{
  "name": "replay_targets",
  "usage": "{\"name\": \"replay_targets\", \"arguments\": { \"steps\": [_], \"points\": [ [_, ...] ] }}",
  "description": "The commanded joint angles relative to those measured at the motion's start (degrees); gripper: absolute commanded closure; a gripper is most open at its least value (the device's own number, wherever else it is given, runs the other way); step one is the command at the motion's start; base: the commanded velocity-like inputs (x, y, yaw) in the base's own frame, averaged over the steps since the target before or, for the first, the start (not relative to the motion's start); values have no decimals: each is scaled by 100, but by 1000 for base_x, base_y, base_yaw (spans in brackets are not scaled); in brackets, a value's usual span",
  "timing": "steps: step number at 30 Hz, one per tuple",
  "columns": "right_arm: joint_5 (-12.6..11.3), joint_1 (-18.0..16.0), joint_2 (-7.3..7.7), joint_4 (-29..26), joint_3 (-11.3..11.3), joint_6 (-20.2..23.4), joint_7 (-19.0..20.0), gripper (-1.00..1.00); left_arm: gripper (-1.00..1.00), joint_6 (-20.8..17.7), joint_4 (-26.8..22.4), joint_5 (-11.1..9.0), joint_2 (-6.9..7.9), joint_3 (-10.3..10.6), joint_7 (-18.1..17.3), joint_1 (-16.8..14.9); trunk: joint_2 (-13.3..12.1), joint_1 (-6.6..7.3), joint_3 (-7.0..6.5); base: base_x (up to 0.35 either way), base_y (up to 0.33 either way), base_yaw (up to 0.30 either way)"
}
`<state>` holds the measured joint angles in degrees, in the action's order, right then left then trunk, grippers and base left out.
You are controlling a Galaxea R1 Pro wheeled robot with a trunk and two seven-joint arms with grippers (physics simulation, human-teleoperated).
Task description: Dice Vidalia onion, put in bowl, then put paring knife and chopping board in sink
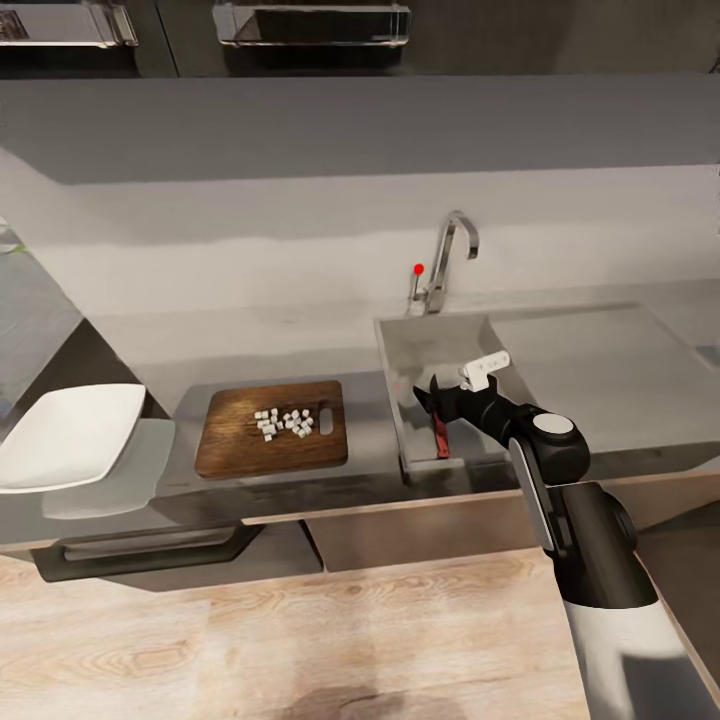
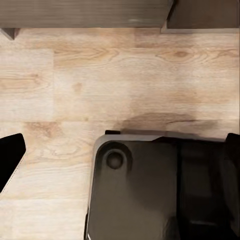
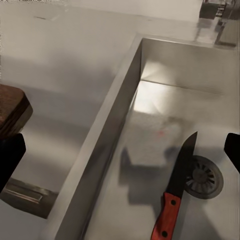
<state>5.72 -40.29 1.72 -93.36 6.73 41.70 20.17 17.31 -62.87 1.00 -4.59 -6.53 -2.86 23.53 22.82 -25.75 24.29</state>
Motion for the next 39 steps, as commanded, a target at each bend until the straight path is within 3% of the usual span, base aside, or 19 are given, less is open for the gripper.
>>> {"name": "replay_targets", "arguments": {
  "steps": [1,7,10,16,20,24,28,30,34,39],
  "points": [
    [61,-5,3,-7,4,22,42,-100,-100,-140,-166,8,-7,-17,-30,84,9,-4,-1,0,0,0],
    [61,-5,3,-7,4,23,41,-100,-100,-612,-568,16,25,-15,-45,212,9,-4,-55,0,0,0],
    [64,-5,3,0,4,28,40,-100,-100,-1294,-966,13,98,-14,-54,272,9,-4,-82,0,0,0],
    [66,-5,3,2,4,39,40,-100,-100,-1503,-749,6,116,-13,-56,291,9,-4,-136,0,0,0],
    [67,-5,3,4,4,40,40,-100,-100,-1477,-603,0,139,-23,-63,286,9,-4,-172,0,0,0],
    [69,-5,3,10,4,40,40,-100,-100,-1359,-200,-26,281,-40,-97,284,9,-4,-209,0,0,0],
    [70,-5,-3,20,4,40,-20,-100,-100,-782,317,-35,286,-48,-144,279,9,-4,-245,0,14,0],
    [70,-5,-5,26,8,40,-68,-100,-100,-504,543,-31,278,-51,-328,276,9,-4,-263,0,169,0],
    [70,-5,-12,35,11,40,-98,-100,-100,-328,654,-30,288,-72,-666,275,9,-4,-299,0,257,50],
    [65,-5,-73,47,11,40,-108,-100,-100,-309,676,-30,292,-76,-720,275,9,-4,-344,0,283,110]
  ]
}}
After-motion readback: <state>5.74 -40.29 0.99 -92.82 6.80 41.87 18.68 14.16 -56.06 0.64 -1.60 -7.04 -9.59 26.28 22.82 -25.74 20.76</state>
